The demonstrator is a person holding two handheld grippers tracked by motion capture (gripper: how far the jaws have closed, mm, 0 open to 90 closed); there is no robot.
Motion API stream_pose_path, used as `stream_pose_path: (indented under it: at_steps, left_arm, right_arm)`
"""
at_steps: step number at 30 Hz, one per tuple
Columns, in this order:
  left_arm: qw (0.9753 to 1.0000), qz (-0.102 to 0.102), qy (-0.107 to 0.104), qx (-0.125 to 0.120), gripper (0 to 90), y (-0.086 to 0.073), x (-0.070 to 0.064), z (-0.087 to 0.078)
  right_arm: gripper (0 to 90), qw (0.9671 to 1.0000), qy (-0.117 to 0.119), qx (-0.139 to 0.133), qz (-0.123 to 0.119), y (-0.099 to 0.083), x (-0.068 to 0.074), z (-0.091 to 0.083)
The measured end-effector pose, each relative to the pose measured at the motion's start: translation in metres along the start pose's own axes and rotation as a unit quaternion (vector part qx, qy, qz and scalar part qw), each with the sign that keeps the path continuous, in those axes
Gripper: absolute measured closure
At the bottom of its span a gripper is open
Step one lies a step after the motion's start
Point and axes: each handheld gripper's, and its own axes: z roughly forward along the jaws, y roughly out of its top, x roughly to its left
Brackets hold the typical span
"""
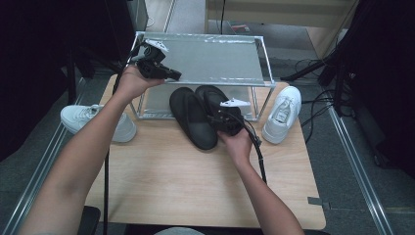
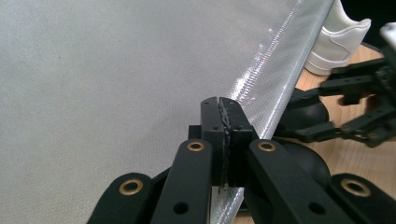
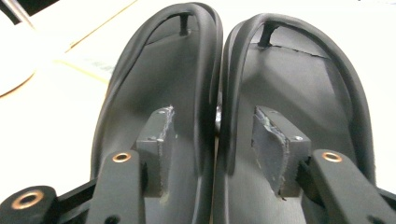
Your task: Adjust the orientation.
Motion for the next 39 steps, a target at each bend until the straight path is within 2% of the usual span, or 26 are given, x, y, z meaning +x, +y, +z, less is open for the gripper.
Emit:
stream_pose_path:
  at_steps: [5, 9, 11, 12, 15, 18, 21, 23, 26, 30, 39]
  left_arm:
    - [1.0000, 0.000, 0.002, 0.001, 90.0, 0.000, -0.001, 0.000]
    - [1.0000, -0.001, 0.003, 0.001, 90.0, 0.000, -0.001, 0.000]
    - [1.0000, -0.001, 0.003, 0.001, 90.0, 0.000, -0.001, 0.000]
    - [1.0000, 0.000, 0.004, 0.002, 90.0, 0.000, -0.001, 0.000]
    - [1.0000, -0.001, 0.003, 0.003, 90.0, 0.000, -0.001, 0.000]
    - [1.0000, -0.006, 0.000, -0.001, 90.0, 0.000, 0.000, 0.000]
    - [1.0000, -0.007, 0.000, -0.002, 90.0, 0.000, 0.000, 0.001]
    - [1.0000, -0.004, 0.002, 0.001, 90.0, 0.000, -0.001, 0.000]
    - [1.0000, -0.004, 0.002, 0.001, 90.0, 0.000, -0.001, 0.000]
    - [0.9999, 0.006, 0.011, 0.004, 90.0, 0.000, -0.004, 0.001]
    - [0.9999, 0.004, 0.010, 0.004, 90.0, 0.000, -0.003, 0.001]
  right_arm:
    - [53.7, 0.9998, 0.019, 0.000, -0.005, -0.012, 0.003, -0.018]
    - [60.6, 0.9994, 0.033, 0.000, -0.014, -0.023, 0.004, -0.033]
    - [72.3, 0.9985, 0.050, 0.006, -0.019, -0.030, 0.003, -0.038]
    - [79.1, 0.9982, 0.050, 0.014, -0.029, -0.034, 0.004, -0.041]
    - [87.1, 0.9964, 0.055, 0.033, -0.055, -0.047, 0.005, -0.044]
    - [89.8, 0.9945, 0.060, 0.050, -0.070, -0.061, 0.006, -0.043]
    - [90.0, 0.9937, 0.068, 0.060, -0.066, -0.069, 0.007, -0.040]
    - [90.0, 0.9925, 0.069, 0.068, -0.075, -0.072, 0.010, -0.037]
    - [90.0, 0.9917, 0.069, 0.075, -0.079, -0.073, 0.014, -0.031]
    - [90.0, 0.9912, 0.068, 0.076, -0.084, -0.074, 0.017, -0.022]
    - [90.0, 0.9917, 0.080, 0.068, -0.075, -0.067, 0.029, -0.003]
